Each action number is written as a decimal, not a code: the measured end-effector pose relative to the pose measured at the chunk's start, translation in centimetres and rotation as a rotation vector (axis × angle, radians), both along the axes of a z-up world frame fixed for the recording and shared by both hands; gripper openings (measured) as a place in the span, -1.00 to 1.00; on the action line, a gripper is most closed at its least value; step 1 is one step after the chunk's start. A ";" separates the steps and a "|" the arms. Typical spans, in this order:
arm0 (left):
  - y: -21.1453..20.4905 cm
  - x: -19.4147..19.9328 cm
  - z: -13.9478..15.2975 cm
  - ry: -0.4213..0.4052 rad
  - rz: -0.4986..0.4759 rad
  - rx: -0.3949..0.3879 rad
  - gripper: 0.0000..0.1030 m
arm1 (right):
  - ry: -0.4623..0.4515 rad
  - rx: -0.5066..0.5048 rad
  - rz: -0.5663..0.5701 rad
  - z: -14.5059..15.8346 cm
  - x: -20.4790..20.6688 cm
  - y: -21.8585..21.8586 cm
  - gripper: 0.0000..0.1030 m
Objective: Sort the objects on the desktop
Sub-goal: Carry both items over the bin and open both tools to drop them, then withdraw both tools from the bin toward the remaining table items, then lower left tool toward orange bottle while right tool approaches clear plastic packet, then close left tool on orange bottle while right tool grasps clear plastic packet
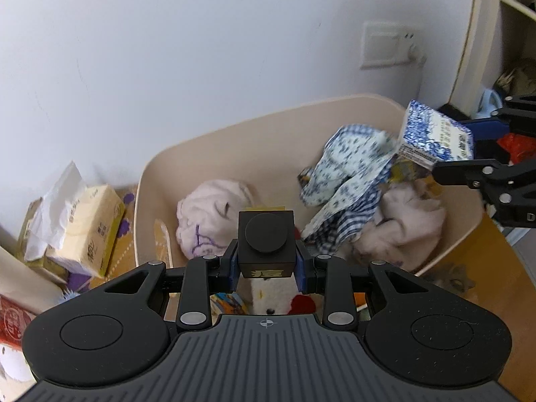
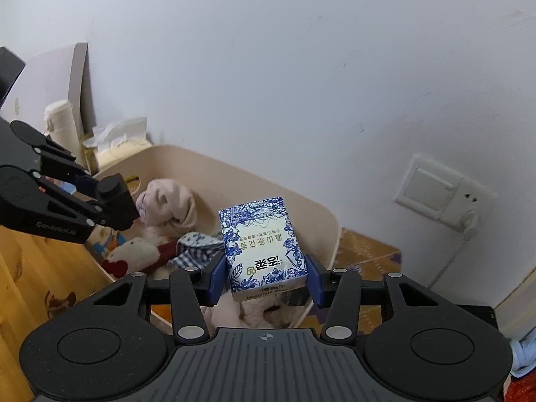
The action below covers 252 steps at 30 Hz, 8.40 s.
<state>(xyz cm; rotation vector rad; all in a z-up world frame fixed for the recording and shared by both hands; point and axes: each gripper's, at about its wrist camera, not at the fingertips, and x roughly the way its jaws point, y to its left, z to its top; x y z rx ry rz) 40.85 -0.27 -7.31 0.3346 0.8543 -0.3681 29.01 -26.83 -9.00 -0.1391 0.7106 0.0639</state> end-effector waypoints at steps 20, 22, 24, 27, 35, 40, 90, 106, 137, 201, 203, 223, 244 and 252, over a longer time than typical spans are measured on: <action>0.3 2.8 -3.4 0.167 0.071 -0.001 -0.22 | 0.222 -0.028 0.016 -4.6 3.3 0.9 -0.10; 0.3 2.8 -3.3 0.166 0.077 -0.004 0.10 | 0.231 -0.013 0.010 -4.5 3.4 0.9 0.00; 0.2 2.7 -3.2 0.160 0.092 0.007 0.34 | 0.235 0.002 0.004 -4.3 3.3 0.9 0.09; 0.2 2.7 -3.1 0.160 0.093 0.007 0.41 | 0.231 0.025 -0.005 -4.0 3.0 0.7 0.24; 0.3 2.1 -2.5 0.151 0.118 0.006 0.53 | 0.206 0.049 -0.025 -2.6 2.2 1.4 0.77; 1.0 1.5 -2.0 0.143 0.129 -0.005 0.53 | 0.176 0.048 -0.065 -1.7 1.5 1.9 1.00; 7.7 -12.2 5.6 -0.002 0.104 -0.163 0.57 | -0.172 0.057 -0.216 5.1 -13.0 4.7 1.00; 8.5 -14.7 2.3 0.057 0.107 -0.159 0.57 | -0.207 0.017 -0.143 2.0 -16.7 7.4 1.00; 4.9 -18.1 -7.4 0.196 0.063 -0.079 0.57 | 0.007 0.081 -0.221 -5.7 -19.4 5.6 1.00; -0.2 -11.7 -11.0 0.130 -0.042 -0.057 0.26 | 0.220 0.049 0.194 -12.0 -11.5 4.4 0.26; -0.5 -11.9 -11.2 0.126 -0.051 -0.053 0.22 | 0.230 0.042 0.226 -12.0 -11.9 4.7 0.26; -0.1 -12.8 -10.8 0.135 -0.048 -0.047 0.05 | 0.271 0.063 0.147 -11.7 -13.6 5.6 0.15; -1.1 -11.9 -10.6 0.120 -0.078 -0.025 -0.17 | 0.204 -0.035 0.236 -11.6 -12.6 8.8 -0.38; -1.1 -12.6 -10.3 0.124 -0.091 0.006 -0.23 | 0.224 0.005 0.166 -11.2 -13.3 8.3 -0.54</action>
